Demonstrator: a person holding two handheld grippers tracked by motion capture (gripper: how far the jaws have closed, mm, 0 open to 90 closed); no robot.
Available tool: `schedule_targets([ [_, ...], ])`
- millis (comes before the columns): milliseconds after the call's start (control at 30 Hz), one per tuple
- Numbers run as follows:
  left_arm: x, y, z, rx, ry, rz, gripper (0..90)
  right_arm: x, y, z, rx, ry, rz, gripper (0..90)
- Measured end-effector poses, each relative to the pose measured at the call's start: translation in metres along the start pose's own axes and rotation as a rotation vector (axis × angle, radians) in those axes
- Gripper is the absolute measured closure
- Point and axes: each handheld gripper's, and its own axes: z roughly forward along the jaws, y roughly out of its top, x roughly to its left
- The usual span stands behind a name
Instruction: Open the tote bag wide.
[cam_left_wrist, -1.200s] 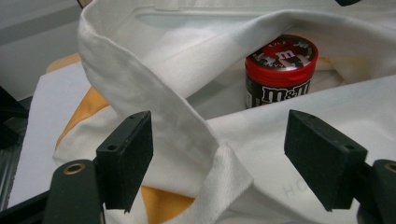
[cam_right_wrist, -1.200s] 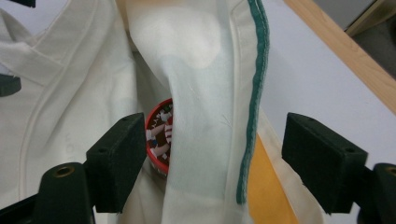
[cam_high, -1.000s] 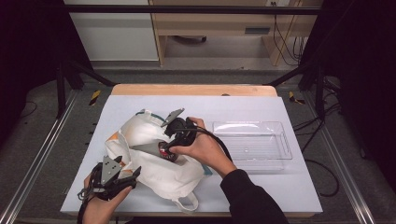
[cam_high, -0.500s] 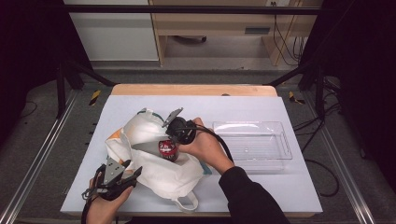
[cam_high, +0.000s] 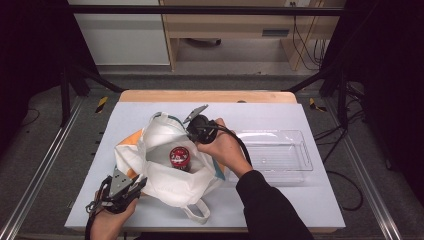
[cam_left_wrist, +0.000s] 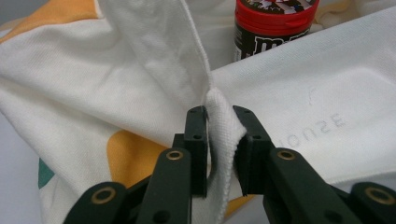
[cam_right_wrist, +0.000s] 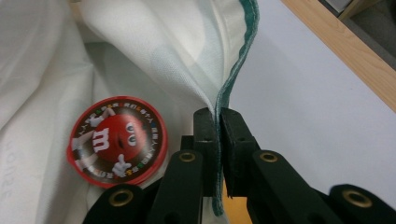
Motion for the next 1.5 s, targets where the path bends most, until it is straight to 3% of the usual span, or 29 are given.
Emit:
schedule_targets([
  [333, 0.003, -0.001, -0.006, -0.003, -0.005, -0.003, 82.9, -0.024, 0.0, 0.001, 0.008, -0.023, 0.037, 86.3],
  [700, 0.005, -0.004, -0.007, 0.023, -0.006, 0.015, 83.8, -0.037, -0.008, 0.012, 0.054, -0.038, 0.059, 86.3],
  [1500, 0.005, -0.01, -0.003, 0.06, -0.002, 0.029, 83.8, -0.038, -0.021, 0.024, 0.114, -0.035, 0.063, 85.1],
])
